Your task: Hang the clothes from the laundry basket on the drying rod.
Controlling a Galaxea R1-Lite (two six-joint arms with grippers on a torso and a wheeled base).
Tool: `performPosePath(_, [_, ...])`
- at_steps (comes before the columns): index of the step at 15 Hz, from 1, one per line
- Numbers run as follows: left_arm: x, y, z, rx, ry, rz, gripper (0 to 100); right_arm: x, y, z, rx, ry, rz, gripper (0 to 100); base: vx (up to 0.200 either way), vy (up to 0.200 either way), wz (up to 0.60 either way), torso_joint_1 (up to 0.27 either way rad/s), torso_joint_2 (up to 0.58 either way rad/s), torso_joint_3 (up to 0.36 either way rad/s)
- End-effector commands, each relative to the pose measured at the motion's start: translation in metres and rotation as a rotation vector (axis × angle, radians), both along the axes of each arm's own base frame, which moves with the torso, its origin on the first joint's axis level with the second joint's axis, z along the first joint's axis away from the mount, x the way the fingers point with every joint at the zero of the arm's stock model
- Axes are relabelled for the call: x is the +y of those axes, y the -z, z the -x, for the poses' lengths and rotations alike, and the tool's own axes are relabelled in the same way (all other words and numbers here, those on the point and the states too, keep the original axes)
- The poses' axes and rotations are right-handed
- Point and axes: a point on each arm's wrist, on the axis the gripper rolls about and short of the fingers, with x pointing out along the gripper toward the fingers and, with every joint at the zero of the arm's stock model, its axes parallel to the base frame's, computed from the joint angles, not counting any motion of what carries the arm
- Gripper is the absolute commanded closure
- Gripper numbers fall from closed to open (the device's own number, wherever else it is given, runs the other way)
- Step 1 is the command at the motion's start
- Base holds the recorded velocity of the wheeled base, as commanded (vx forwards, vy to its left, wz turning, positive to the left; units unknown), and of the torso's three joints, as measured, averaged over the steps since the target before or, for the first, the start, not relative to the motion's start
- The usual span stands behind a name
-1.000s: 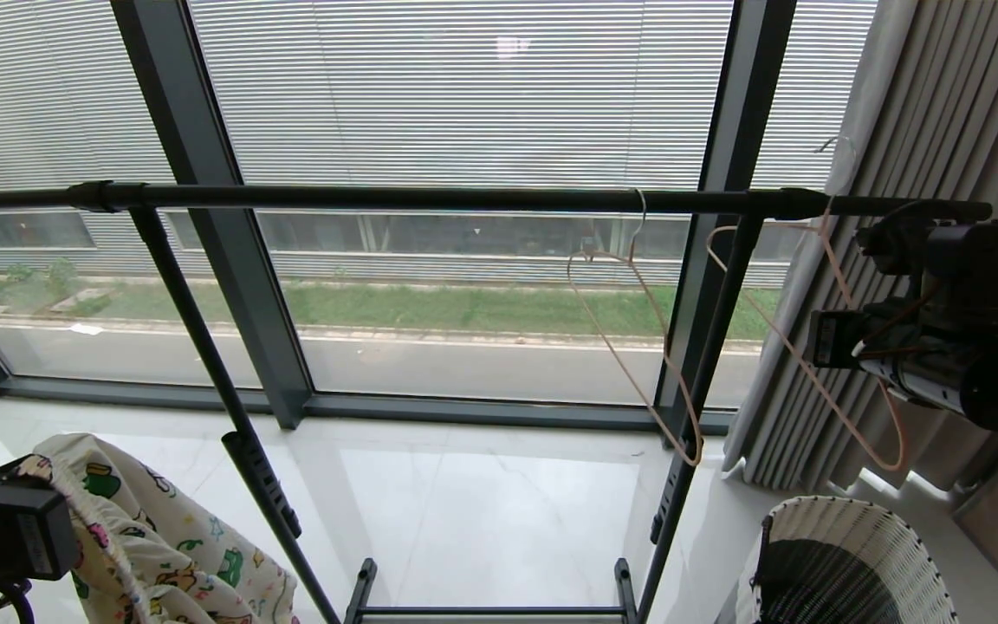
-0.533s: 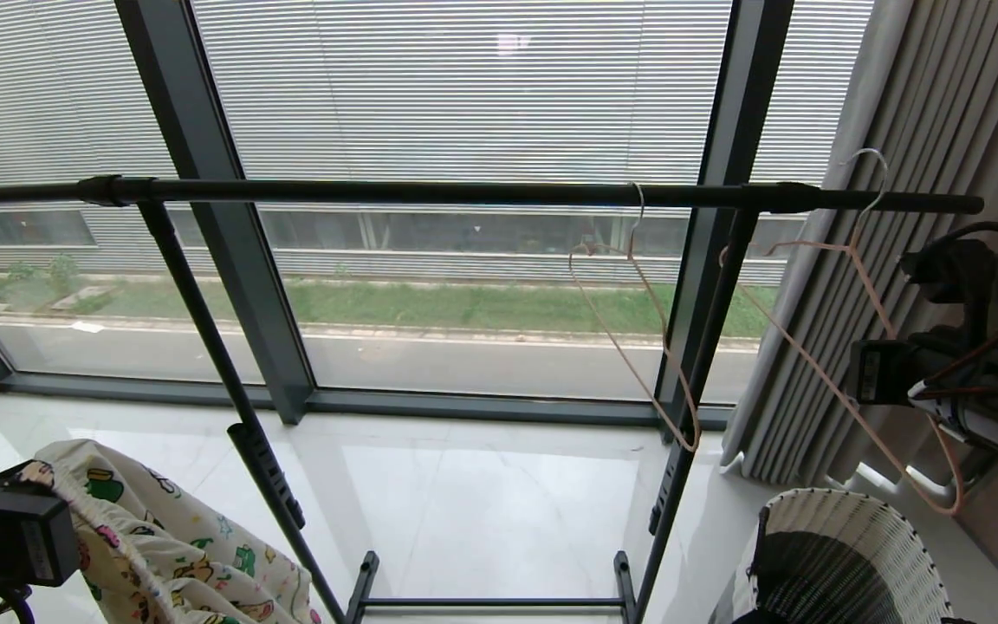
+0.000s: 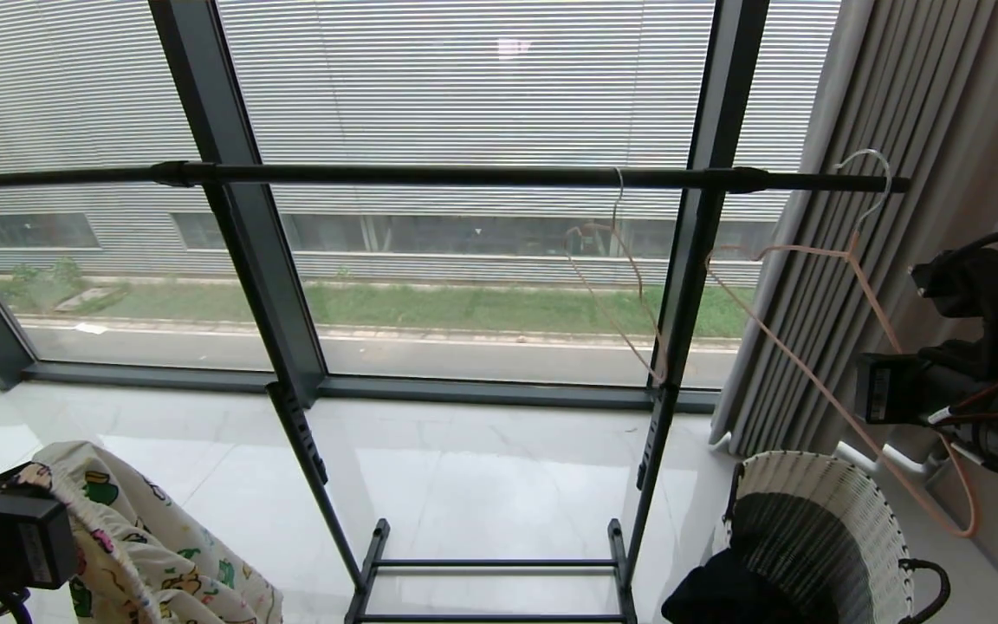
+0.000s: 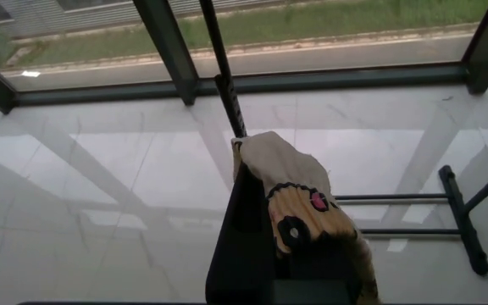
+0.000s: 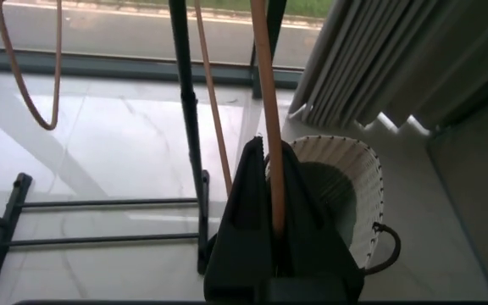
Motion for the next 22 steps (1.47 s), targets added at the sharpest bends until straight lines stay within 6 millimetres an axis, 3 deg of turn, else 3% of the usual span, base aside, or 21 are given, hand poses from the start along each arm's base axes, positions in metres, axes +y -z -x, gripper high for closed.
performPosePath(1, [0.0, 0.0, 0.0, 0.002, 0.0, -0.001, 100, 0.001, 0.0, 0.001, -0.002, -0.009, 0.0, 100, -0.2, 0.0, 0.0, -0.002, 0.01, 0.007])
performPosePath(5, [0.0, 0.0, 0.0, 0.002, 0.0, -0.001, 100, 0.002, -0.004, 0.005, -0.016, -0.026, 0.009, 100, -0.2, 0.0, 0.0, 0.0, 0.0, 0.001])
performPosePath(7, [0.0, 0.003, 0.0, 0.013, 0.003, -0.005, 100, 0.007, -0.008, 0.012, -0.033, -0.066, 0.018, 100, 0.0, 0.0, 0.0, 0.0, 0.0, 0.0])
performPosePath(9, [-0.001, 0.011, 0.002, 0.039, 0.015, -0.016, 100, 0.017, -0.014, 0.024, -0.059, -0.149, 0.028, 100, 0.0, 0.0, 0.0, 0.0, 0.0, 0.0])
performPosePath(12, [-0.009, 0.002, -0.007, 0.032, 0.085, -0.014, 100, 0.038, -0.015, 0.039, -0.06, -0.285, 0.023, 100, 0.0, 0.0, 0.0, 0.0, 0.0, 0.0])
performPosePath(17, [-0.024, -0.042, -0.072, -0.022, -0.003, 0.163, 100, 0.081, -0.008, 0.082, -0.021, -0.623, 0.025, 100, 0.0, 0.0, 0.0, 0.0, 0.0, 0.0])
performPosePath(19, [-0.047, -0.055, -0.095, -0.05, -0.049, 0.248, 100, 0.089, 0.005, 0.094, 0.025, -0.714, 0.053, 100, 0.0, 0.0, 0.0, 0.0, 0.0, 0.0])
performPosePath(22, [-0.083, -0.049, -0.117, -0.028, 0.003, 0.267, 100, 0.096, 0.013, 0.109, 0.047, -0.793, 0.065, 100, 0.0, 0.0, 0.0, 0.0, 0.0, 0.0])
